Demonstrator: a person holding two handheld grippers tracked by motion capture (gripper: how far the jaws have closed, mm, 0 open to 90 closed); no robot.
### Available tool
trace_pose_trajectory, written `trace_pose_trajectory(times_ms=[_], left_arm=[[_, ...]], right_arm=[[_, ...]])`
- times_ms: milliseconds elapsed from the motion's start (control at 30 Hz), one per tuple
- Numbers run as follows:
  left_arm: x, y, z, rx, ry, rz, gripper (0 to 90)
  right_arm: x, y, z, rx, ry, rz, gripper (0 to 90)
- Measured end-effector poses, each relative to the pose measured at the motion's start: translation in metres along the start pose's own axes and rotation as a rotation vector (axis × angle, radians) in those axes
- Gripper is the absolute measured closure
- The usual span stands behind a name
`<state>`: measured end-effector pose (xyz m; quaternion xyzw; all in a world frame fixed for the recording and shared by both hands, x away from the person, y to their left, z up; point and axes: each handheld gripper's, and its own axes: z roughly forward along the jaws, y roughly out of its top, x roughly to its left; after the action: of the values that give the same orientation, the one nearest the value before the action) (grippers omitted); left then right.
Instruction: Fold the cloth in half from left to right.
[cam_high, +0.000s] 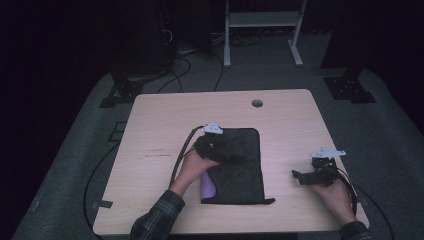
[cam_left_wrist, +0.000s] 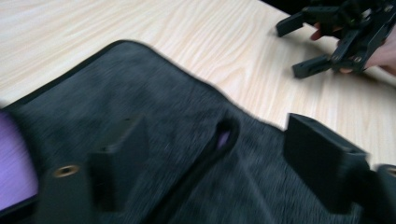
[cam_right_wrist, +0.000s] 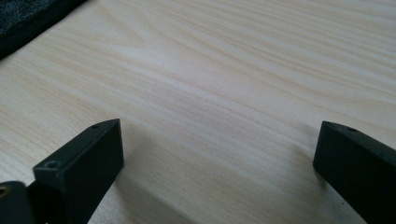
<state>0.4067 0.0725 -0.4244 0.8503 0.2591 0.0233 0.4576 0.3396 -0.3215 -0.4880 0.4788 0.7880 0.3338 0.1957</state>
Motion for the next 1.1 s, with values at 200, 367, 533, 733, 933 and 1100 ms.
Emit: trace_pose_trajectory(times_ms=[200, 367, 533, 733, 933, 1100], left_arm=[[0.002, -0.025, -0.029, 0.022, 0.096, 0.008, 3.7], [0.004, -0.048, -0.047, 0.04, 0.148, 0.014, 0.0], [0.006, -0.07, -0.064, 0.061, 0.188, 0.008, 0.0], [0.011, -0.096, -0.083, 0.11, 0.258, 0.005, 0.0], [0.018, -0.12, -0.097, 0.159, 0.292, -0.01, 0.0], [0.024, -0.133, -0.104, 0.171, 0.308, -0.012, 0.0]], right_arm=[[0.0, 0.002, 0.001, 0.0, 0.0, 0.0, 0.8], [0.0, 0.002, 0.001, 0.0, 0.0, 0.001, 0.8], [0.0, 0.002, 0.001, 0.0, -0.001, 0.001, 0.8], [0.0, 0.001, 0.001, 0.0, -0.001, 0.001, 0.8], [0.0, 0.001, 0.001, -0.001, -0.001, -0.002, 0.8], [0.0, 0.001, 0.001, -0.001, 0.001, -0.003, 0.8]])
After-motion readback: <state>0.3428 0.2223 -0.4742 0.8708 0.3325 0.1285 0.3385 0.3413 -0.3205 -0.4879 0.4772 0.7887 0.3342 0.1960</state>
